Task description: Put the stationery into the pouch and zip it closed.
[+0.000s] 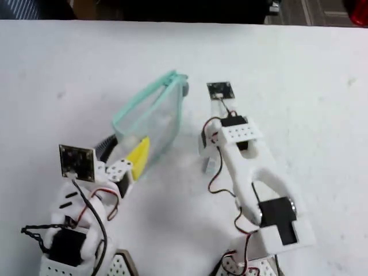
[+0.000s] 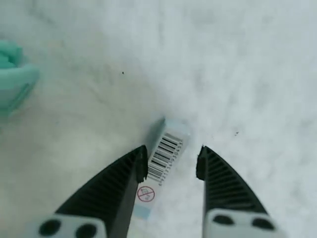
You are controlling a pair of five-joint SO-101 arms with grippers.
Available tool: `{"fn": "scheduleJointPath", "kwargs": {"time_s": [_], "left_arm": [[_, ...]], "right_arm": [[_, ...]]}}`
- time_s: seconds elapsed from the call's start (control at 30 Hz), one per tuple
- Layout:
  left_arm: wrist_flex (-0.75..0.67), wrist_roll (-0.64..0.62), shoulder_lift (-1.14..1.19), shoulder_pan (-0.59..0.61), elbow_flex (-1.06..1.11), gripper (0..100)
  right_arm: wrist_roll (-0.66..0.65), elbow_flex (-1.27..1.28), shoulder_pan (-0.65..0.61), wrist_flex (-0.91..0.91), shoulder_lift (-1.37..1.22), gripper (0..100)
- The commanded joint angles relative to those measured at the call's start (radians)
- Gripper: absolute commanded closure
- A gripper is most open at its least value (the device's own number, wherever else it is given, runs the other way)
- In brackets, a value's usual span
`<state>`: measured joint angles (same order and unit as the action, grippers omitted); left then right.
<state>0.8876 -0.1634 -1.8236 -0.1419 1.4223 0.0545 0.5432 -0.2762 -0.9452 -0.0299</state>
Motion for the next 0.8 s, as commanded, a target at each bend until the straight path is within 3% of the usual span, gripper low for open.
{"fn": "scheduleJointPath", "kwargs": {"time_s": [0.0,0.2,0.33,0.6,0.77], "left_arm": [[-0.032,-0.005,-0.007,-0.008,-0.003,75],[-0.032,-0.005,-0.007,-0.008,-0.003,75],[-0.032,-0.005,-0.007,-0.008,-0.003,75],[-0.026,-0.011,-0.007,-0.01,-0.003,75],[-0.025,-0.012,-0.007,-0.01,-0.003,75]], "right_arm": [[0.011,-0.018,-0.005,0.036,-0.018,84.7],[0.009,-0.041,-0.004,0.053,-0.074,85.3],[0.011,-0.044,0.005,0.058,-0.068,98.1],[0.006,-0.054,0.005,0.047,-0.042,98.2],[0.009,-0.101,0.056,-0.038,0.14,98.2]]}}
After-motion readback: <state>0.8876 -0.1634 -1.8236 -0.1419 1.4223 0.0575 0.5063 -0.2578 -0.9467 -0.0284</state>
